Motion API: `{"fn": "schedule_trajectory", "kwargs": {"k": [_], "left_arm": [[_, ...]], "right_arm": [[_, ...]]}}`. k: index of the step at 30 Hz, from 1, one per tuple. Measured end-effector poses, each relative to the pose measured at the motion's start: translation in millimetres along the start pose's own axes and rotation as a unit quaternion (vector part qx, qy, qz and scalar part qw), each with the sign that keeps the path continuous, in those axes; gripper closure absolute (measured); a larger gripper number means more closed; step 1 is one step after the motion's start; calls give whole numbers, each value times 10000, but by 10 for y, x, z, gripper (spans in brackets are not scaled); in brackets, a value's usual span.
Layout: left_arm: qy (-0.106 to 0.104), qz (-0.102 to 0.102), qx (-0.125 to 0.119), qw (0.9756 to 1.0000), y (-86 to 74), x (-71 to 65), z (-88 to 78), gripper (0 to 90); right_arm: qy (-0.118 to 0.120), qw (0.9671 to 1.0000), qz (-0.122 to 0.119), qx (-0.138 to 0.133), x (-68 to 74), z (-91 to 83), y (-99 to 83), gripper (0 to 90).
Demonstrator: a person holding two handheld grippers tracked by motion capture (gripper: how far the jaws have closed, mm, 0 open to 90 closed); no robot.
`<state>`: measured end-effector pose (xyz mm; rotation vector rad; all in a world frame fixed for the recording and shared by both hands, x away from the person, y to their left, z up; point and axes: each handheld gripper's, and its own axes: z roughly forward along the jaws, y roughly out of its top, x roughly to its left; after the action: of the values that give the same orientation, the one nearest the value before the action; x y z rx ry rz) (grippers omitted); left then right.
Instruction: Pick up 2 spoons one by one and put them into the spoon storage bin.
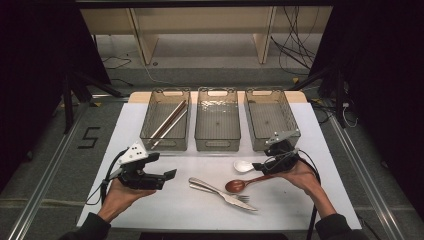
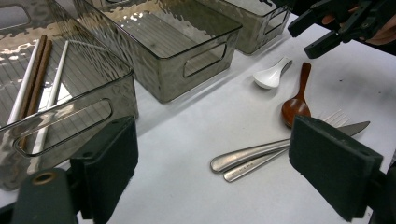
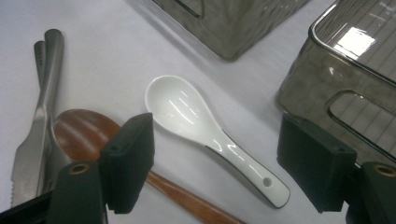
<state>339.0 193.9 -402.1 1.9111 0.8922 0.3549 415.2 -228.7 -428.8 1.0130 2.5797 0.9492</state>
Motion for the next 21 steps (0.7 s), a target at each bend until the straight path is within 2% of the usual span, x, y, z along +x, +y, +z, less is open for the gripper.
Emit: {"fn": "schedule_trajectory", "kwargs": {"k": [7,17,21], "left_arm": [[23,103,-58,9999,-1,-15,-28,152],[4,130,-46,9999,-20,-24,-9,152],[-25,174,-26,9998,-18,-37,-11,152]], "right_arm": [[-32,9997,-84,210,-49,94,17,292],[13,9984,-210,517,-75,227,19,339],[31,9977,-178,649,-95,279,9,341]]}}
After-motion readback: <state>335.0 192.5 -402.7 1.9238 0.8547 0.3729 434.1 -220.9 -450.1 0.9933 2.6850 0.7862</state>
